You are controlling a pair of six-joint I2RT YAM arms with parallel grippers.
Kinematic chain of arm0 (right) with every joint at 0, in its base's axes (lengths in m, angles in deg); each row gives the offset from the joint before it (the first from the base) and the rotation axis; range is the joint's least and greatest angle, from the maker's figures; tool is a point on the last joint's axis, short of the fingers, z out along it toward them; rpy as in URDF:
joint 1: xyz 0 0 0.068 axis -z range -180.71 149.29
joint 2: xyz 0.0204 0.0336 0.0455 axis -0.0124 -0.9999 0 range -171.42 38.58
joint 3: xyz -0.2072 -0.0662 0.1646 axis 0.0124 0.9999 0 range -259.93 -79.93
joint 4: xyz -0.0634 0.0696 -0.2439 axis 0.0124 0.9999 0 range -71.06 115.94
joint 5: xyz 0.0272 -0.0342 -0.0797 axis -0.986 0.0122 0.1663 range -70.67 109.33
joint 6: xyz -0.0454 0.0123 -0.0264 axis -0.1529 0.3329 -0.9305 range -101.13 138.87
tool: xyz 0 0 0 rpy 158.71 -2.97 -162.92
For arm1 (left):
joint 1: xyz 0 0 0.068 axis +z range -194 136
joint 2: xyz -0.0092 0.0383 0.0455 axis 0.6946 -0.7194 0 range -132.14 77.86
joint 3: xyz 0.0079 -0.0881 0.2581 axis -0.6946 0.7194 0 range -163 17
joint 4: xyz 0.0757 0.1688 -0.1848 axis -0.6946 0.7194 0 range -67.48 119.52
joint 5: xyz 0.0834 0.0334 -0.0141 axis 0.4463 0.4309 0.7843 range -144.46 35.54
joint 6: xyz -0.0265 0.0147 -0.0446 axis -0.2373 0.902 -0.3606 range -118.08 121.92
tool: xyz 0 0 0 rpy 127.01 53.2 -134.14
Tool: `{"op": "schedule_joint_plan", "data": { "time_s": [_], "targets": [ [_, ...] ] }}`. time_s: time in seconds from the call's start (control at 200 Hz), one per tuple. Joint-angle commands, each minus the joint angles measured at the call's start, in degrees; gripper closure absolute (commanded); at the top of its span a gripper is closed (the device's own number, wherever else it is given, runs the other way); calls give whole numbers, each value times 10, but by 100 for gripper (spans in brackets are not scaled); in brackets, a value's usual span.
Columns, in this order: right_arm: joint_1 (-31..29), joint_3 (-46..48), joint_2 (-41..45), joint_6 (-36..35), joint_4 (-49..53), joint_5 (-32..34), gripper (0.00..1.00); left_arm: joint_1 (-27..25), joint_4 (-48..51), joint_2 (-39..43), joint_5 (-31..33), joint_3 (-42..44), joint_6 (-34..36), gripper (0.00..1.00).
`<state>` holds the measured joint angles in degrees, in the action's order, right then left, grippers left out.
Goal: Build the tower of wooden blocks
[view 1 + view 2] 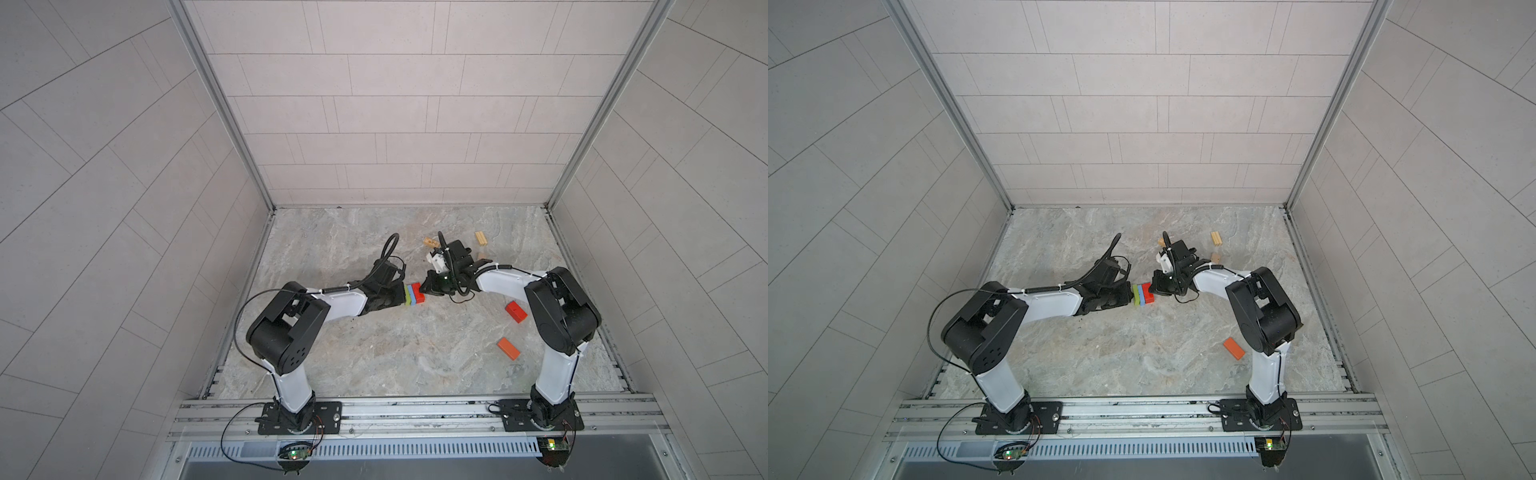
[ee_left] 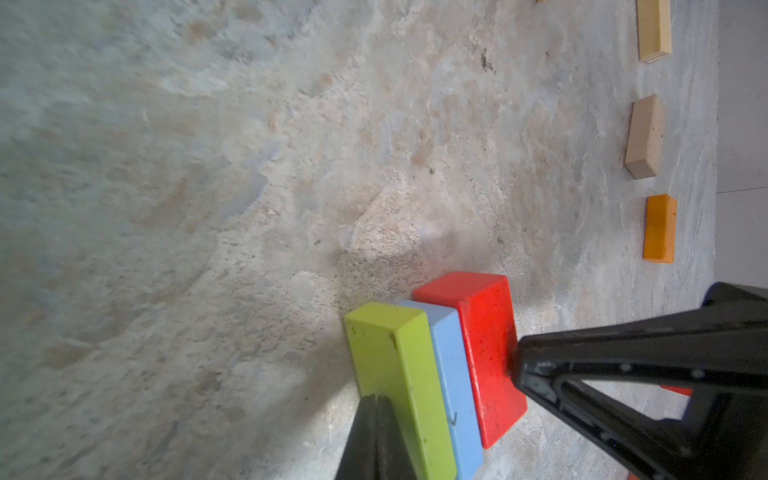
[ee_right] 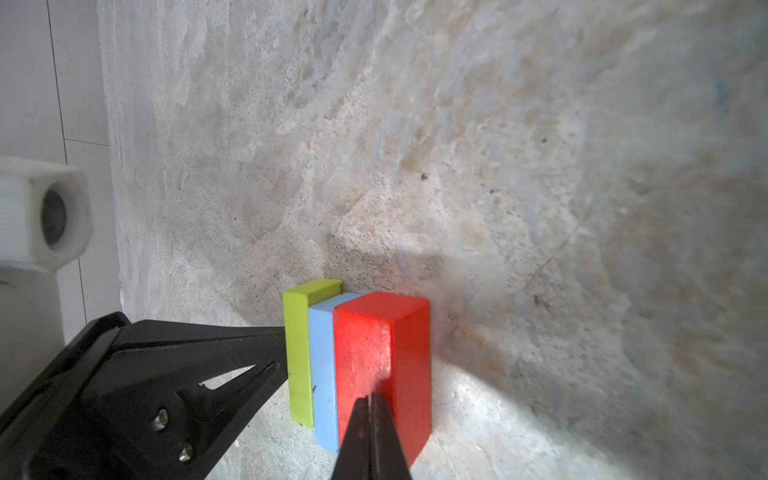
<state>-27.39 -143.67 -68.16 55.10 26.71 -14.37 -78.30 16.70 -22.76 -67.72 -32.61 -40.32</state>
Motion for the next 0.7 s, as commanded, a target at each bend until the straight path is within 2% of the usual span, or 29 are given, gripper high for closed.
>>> {"op": "schedule_joint_plan", "data": {
  "time_s": [0.0,0.375,0.696],
  "targets": [
    [-4,11,11,2,3,5,100,-3,-13,0,7,-7,-7,99],
    [33,13,47,17,2,-10,100,-3,-13,17,13,13,-2,99],
    [46,4,12,10,9,-12,100,-3,-21,13,17,23,1,99]
  ]
}}
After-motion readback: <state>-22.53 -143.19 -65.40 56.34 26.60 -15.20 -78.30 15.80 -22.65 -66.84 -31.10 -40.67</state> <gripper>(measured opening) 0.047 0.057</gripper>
